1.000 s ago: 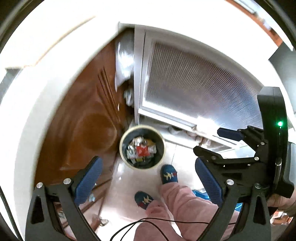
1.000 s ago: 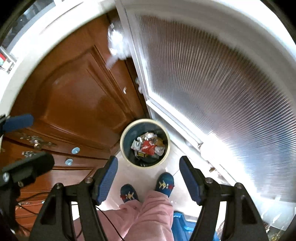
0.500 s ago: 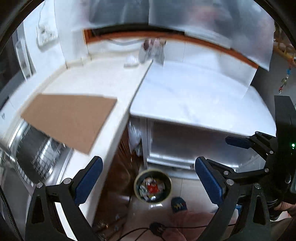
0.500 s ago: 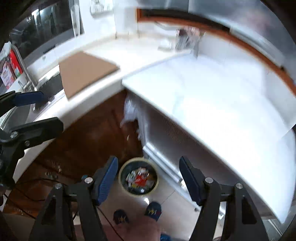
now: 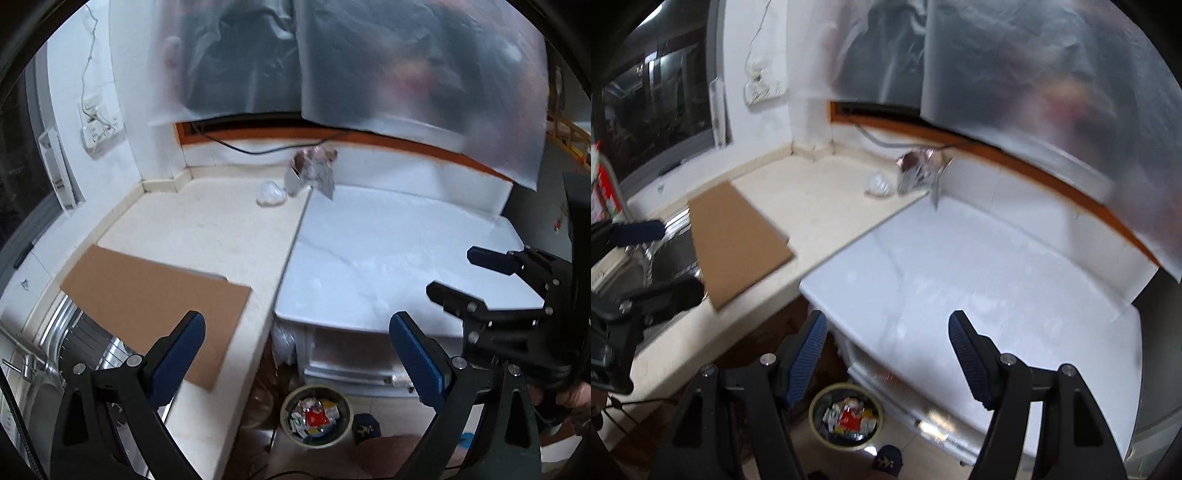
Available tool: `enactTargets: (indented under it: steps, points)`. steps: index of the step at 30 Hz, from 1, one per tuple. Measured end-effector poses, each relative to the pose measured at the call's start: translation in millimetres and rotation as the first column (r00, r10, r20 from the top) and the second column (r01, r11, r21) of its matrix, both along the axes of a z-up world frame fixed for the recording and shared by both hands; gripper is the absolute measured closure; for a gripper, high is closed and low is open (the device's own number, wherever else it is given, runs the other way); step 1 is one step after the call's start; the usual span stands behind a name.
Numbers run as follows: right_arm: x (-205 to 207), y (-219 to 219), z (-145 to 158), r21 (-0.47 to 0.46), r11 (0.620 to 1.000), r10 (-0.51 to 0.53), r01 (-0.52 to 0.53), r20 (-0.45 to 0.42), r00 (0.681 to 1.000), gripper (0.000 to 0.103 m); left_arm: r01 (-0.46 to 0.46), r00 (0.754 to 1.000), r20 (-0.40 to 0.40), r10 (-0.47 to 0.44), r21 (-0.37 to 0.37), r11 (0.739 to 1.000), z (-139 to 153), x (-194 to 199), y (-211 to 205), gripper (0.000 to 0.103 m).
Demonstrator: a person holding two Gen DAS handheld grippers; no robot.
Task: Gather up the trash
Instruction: 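Raise both tools from the bin back toward the counter, then grasp the silver foil pouch with the right tool while the left tool grasps the plastic bag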
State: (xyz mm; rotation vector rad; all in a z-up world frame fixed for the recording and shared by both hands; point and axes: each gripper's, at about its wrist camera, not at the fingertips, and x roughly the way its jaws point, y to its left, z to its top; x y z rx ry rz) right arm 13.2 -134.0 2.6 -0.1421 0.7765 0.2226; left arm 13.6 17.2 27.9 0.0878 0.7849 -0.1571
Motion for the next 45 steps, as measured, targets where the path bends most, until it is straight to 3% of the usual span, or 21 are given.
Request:
enactTargets:
  steps: [3, 5, 10, 17, 23, 30, 40, 42, 44, 45]
  points:
    - [32.1, -8.4, 6.5, 0.018, 1.0, 0.012, -0.012, 0.015, 1.0, 0.036, -0.042, 0.999, 0.01, 0.042, -0.024, 0.999, 10.5, 21.9, 4.7, 0.004]
    - [52.6, -14.2, 7.9, 0.028, 0.999, 0.021, -0.022, 0.023, 1.0, 0.044, -0.068, 0.998, 0.012, 0.068, -0.033, 0.997, 13.9, 36.1, 7.9, 0.004]
    - [112.7, -26.1, 1.3, 0.024, 0.998, 0.052, -0.053, 0.027, 0.998, 0.045, -0.138, 0.99, -0.019, 0.138, -0.04, 0.99, 12.4, 95.9, 8.5, 0.004]
    - [209.3, -44.1, -24.3, 0.041, 0.996, 0.075, -0.075, 0.005, 0.997, 0.045, -0.212, 0.973, -0.111, 0.202, -0.09, 0.973, -12.6, 194.8, 7.1, 0.004]
    - [279.8, -40.9, -55.3, 0.019, 0.996, 0.089, -0.089, 0.014, 0.996, 0.045, -0.25, 0.96, -0.153, 0.236, -0.079, 0.965, -43.9, 256.2, 3.2, 0.004]
    - [330.4, -25.4, -83.0, -0.059, 0.993, 0.103, -0.101, 0.042, 0.994, 0.045, -0.284, 0.943, -0.206, 0.262, -0.083, 0.955, -73.6, 305.5, 7.1, 0.004]
    - [372.2, -7.3, -98.1, -0.114, 0.983, 0.148, -0.14, 0.059, 0.987, 0.046, -0.283, 0.934, -0.253, 0.253, -0.087, 0.955, -96.5, 350.9, 9.1, 0.004]
    - [376.4, -4.9, -100.6, -0.108, 0.98, 0.172, -0.165, 0.06, 0.983, 0.055, -0.288, 0.93, -0.262, 0.257, -0.086, 0.954, -101.6, 358.2, 9.5, 0.004]
    - [380.2, -2.6, -102.5, -0.126, 0.976, 0.188, -0.178, 0.066, 0.98, 0.077, -0.296, 0.926, -0.271, 0.262, -0.093, 0.951, -105.6, 364.3, 11.8, 0.004]
    - [382.1, -3.1, -103.4, -0.124, 0.975, 0.194, -0.185, 0.063, 0.979, 0.082, -0.301, 0.924, -0.274, 0.265, -0.097, 0.949, -107.3, 367.2, 14.1, 0.004]
